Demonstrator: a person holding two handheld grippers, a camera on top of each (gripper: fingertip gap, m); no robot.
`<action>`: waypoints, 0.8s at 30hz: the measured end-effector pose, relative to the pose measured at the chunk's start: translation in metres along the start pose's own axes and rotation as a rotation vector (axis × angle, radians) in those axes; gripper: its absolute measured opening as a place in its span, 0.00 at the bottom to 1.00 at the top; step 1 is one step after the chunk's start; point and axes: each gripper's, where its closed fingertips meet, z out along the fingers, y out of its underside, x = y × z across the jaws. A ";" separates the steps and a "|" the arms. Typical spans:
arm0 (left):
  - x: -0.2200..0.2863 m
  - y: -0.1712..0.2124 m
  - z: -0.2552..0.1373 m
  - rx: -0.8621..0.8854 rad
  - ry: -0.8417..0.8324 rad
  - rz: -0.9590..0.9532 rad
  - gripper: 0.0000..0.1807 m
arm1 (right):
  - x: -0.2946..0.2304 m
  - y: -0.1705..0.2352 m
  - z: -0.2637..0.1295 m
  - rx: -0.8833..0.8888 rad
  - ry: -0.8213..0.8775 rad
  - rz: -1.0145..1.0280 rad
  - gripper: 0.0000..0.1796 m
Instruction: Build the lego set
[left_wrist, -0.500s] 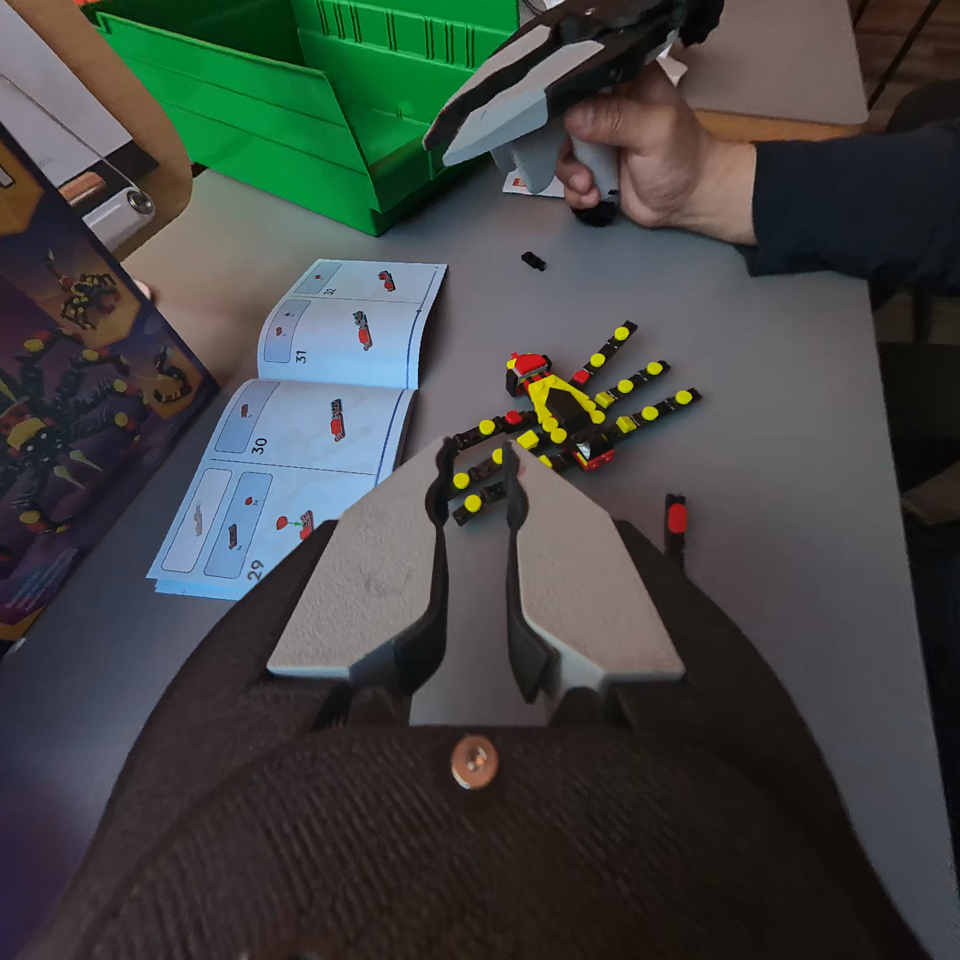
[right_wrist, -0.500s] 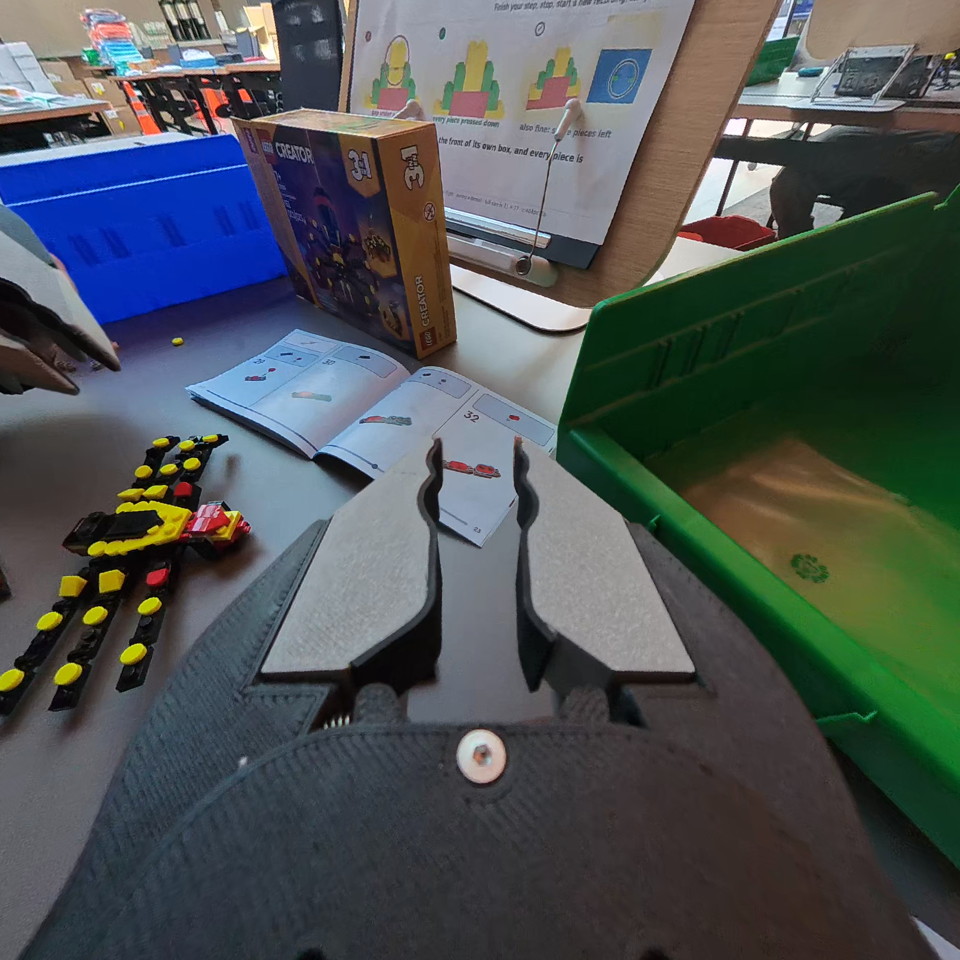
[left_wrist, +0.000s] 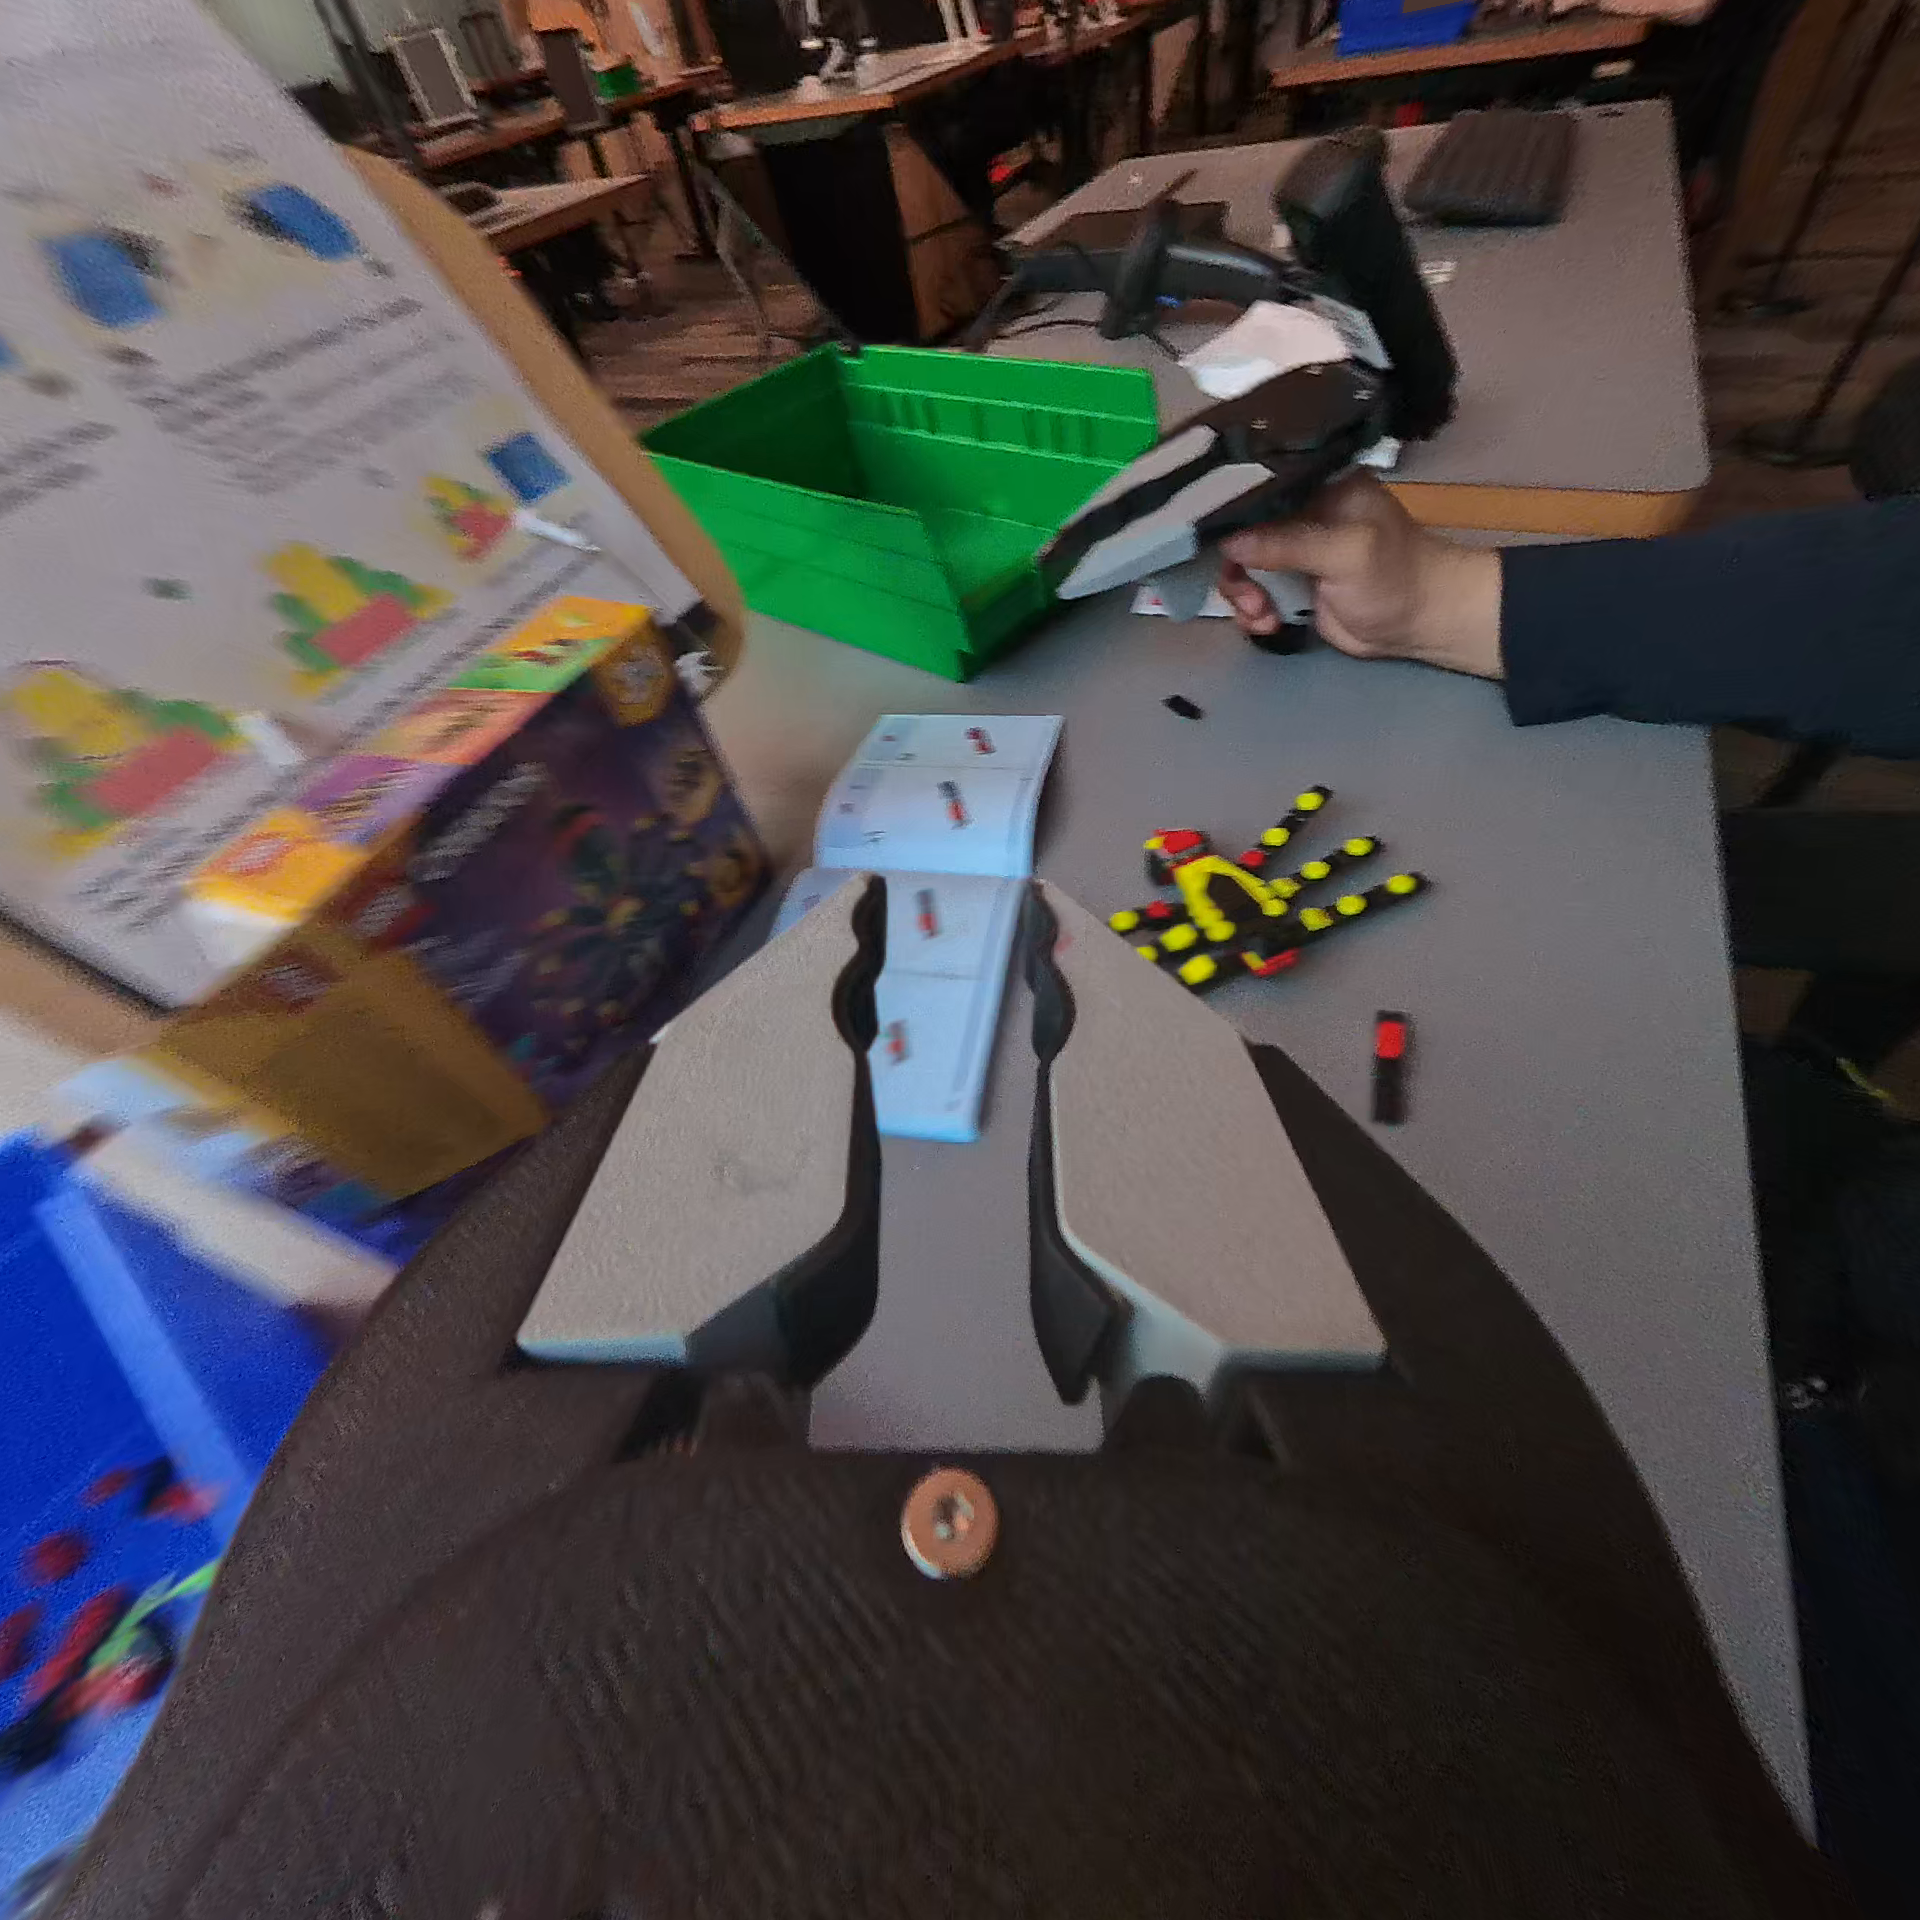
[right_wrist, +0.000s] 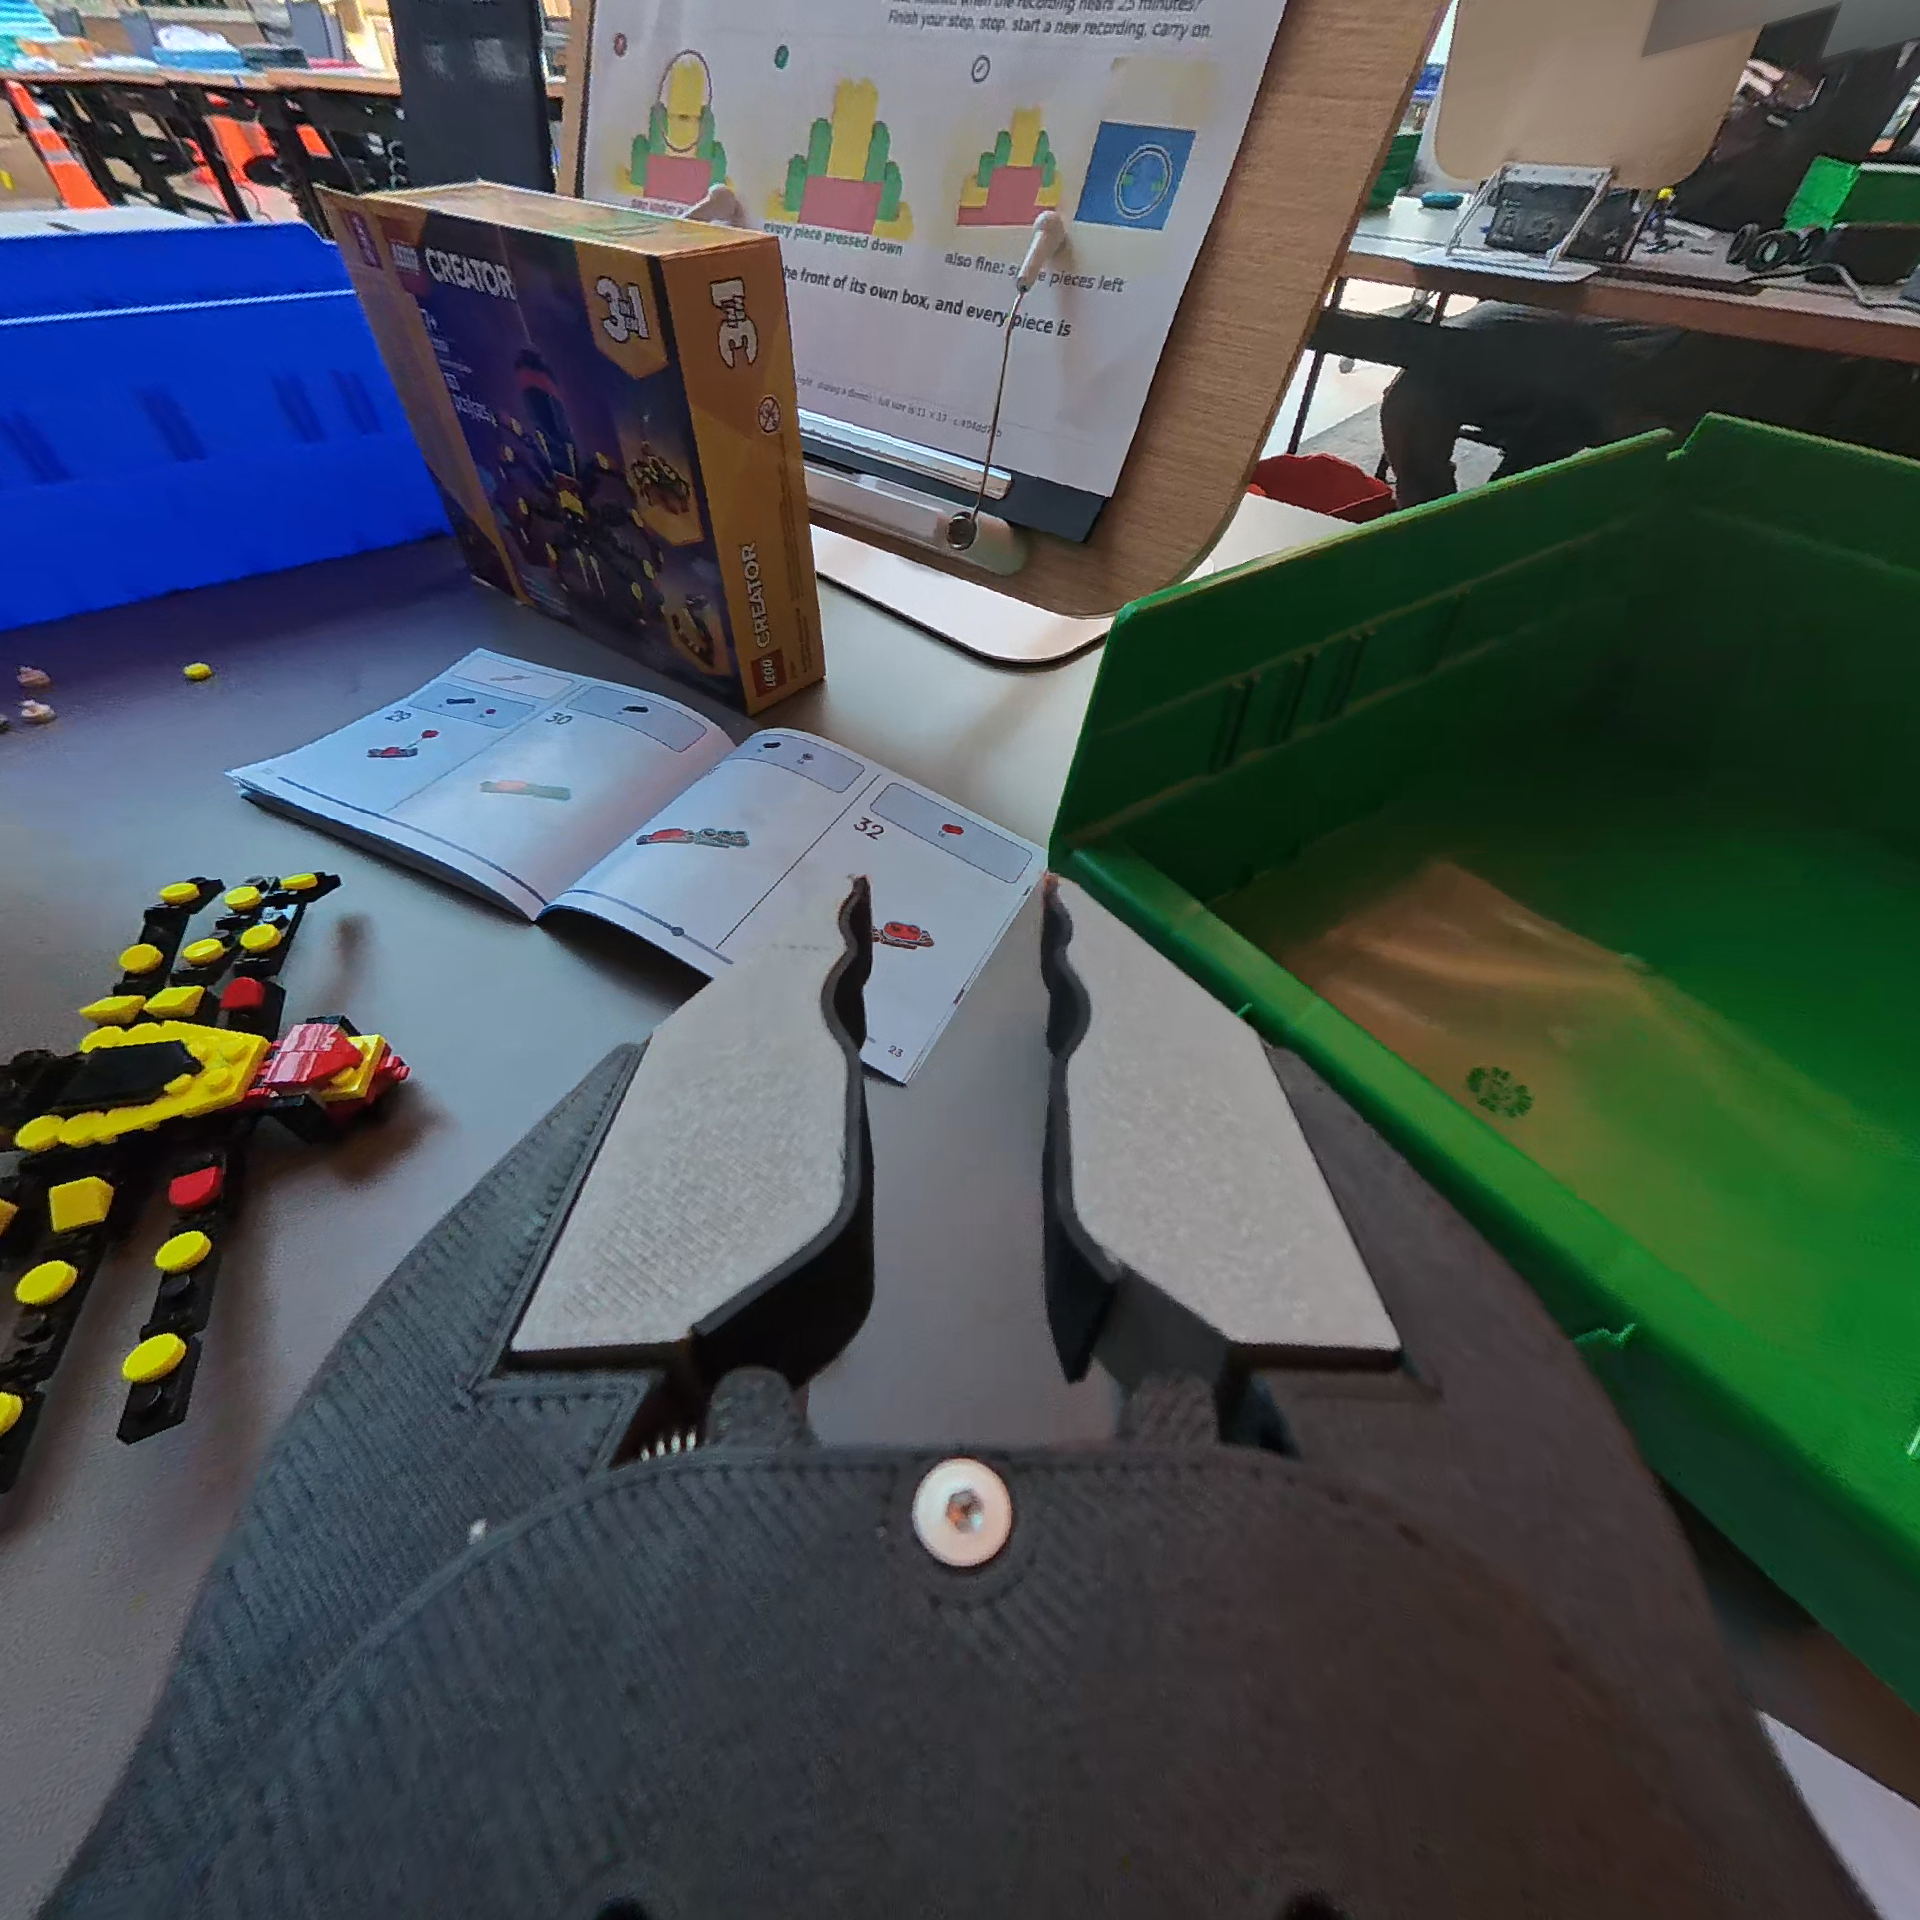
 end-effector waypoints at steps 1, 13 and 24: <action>-0.024 -0.004 -0.020 -0.009 -0.048 0.008 0.15 | 0.001 0.000 0.000 -0.002 0.001 0.004 0.17; -0.253 0.031 -0.125 -0.279 -0.449 -0.170 0.21 | 0.015 0.003 0.001 -0.021 0.073 0.034 0.21; -0.279 0.068 -0.122 -0.391 -0.441 -0.197 0.21 | 0.032 0.005 0.000 -0.028 0.133 0.063 0.23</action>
